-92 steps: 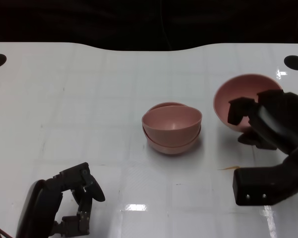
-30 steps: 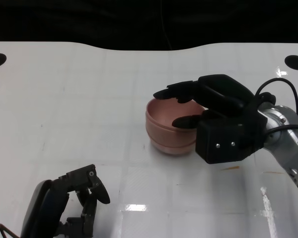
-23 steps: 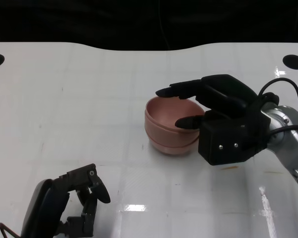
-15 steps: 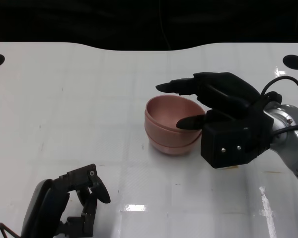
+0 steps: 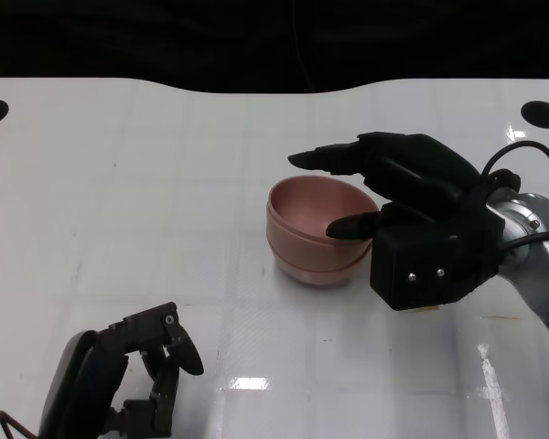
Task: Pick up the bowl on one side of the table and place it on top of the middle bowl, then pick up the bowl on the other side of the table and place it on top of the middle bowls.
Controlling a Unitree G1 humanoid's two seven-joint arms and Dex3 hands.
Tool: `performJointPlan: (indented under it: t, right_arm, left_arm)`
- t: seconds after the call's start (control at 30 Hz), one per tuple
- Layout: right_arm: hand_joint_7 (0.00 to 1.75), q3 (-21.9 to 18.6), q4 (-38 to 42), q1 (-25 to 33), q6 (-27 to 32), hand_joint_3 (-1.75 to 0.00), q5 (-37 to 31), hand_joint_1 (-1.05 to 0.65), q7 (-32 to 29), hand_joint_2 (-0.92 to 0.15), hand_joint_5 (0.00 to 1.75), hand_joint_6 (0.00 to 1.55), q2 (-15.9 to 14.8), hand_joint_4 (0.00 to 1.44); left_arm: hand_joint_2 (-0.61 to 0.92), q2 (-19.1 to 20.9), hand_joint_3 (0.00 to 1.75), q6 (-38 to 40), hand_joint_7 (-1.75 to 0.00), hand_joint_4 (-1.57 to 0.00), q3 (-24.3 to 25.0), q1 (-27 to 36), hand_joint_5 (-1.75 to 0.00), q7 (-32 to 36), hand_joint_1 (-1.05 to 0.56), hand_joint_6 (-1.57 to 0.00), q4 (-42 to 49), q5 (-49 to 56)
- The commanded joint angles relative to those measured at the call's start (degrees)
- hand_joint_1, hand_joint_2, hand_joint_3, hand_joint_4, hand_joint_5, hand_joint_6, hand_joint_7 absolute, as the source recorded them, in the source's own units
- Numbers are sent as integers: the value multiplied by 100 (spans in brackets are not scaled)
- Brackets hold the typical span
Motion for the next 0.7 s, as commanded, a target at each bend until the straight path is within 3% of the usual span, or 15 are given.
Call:
performJointPlan:
  t: [0.03,0.07,0.17,0.3,0.37,0.43,0.47,0.53,0.7]
  right_arm:
    - [0,-32,-58,61,18,-28,13,-65,8,-92,32,34,-87,17]
    - [0,-32,-58,61,18,-28,13,-65,8,-92,32,34,-87,17]
    - [0,-420,-1050,875,-302,-25,152,-65,-284,-92,33,29,-471,14]
    - [0,-518,-1318,1063,-286,-25,139,-65,-269,-92,34,28,-504,13]
    - [1,-766,-1653,1858,-823,-16,422,-59,-484,-92,41,29,-715,10]
    - [1,-889,-1811,2221,-1079,-11,549,-56,-572,-92,47,30,-805,7]
    - [1,-942,-1868,2445,-1269,-10,630,-55,-692,-92,48,30,-766,6]
    - [4,-1027,-1934,2734,-1526,-5,724,-51,-834,-92,69,33,-705,2]
    - [7,-1150,-1878,3207,-1998,-5,953,-42,-1089,-92,86,37,-505,0]
  left_arm:
    - [24,100,160,-13,-150,-90,38,23,-172,3,-3,-84,3,-15]
    - [24,100,160,-13,-150,-90,38,23,-172,3,-3,-84,3,-15]
    - [26,107,159,-22,-151,-90,39,-9,-172,11,-4,-84,54,-16]
    - [26,113,158,-26,-151,-90,34,-14,-172,17,-4,-84,64,-19]
    - [26,141,158,-52,-152,-90,40,-40,-172,47,-4,-84,107,15]
    - [26,152,158,-68,-152,-91,43,-54,-172,62,-4,-84,131,32]
    - [26,139,158,-63,-152,-91,38,-59,-172,60,-4,-84,125,24]
    - [26,122,158,-57,-152,-91,31,-65,-172,58,-3,-84,118,13]
    - [26,114,159,6,-152,-91,17,-62,-171,27,-4,-85,84,-9]
